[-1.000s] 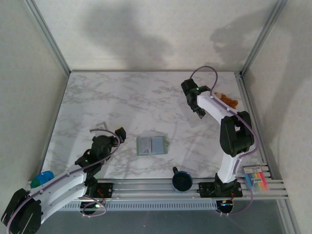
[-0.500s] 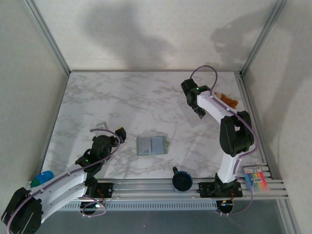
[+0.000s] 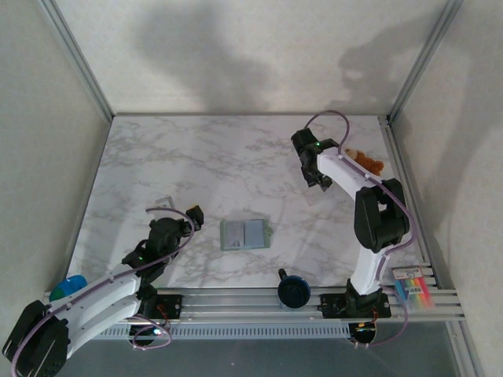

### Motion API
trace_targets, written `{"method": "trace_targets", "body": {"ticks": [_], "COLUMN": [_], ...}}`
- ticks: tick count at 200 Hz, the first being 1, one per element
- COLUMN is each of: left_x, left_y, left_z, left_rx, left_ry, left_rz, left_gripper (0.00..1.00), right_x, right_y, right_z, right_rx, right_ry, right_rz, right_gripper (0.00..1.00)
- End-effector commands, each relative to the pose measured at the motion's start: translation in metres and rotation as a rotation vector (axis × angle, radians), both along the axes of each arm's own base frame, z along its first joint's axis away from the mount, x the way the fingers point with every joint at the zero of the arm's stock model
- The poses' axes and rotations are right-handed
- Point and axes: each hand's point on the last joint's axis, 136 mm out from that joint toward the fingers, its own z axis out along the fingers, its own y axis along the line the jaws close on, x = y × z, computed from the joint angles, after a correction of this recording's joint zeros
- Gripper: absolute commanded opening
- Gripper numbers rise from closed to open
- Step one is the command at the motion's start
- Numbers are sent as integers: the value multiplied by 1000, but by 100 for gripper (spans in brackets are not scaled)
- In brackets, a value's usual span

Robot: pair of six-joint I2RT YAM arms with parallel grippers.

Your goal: Put the credit cards into the card holder

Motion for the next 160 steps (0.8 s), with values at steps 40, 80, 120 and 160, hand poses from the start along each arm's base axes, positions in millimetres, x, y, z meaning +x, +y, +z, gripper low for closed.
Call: {"method": "trace_targets", "body": {"ticks": [40, 80, 120, 160], "left_x": [5, 7, 7, 8], "left_y": [1, 1, 0, 0], "left_z": [9, 7, 7, 7], "left_rx": [1, 8, 9, 11], "left_ry": [-20, -9, -7, -5], "left_rz": [16, 16, 13, 15], "left_gripper": [100, 100, 100, 100], "right_x": [-2, 2, 5, 6], "right_y": [-18, -22, -15, -20], "right_z": [-20, -10, 7, 7], "right_rx": [-151, -206, -122, -162], "right_ry": [37, -12, -107, -105], "right_rz": [-24, -27, -17, -20], "right_gripper": [59, 56, 46, 37]}}
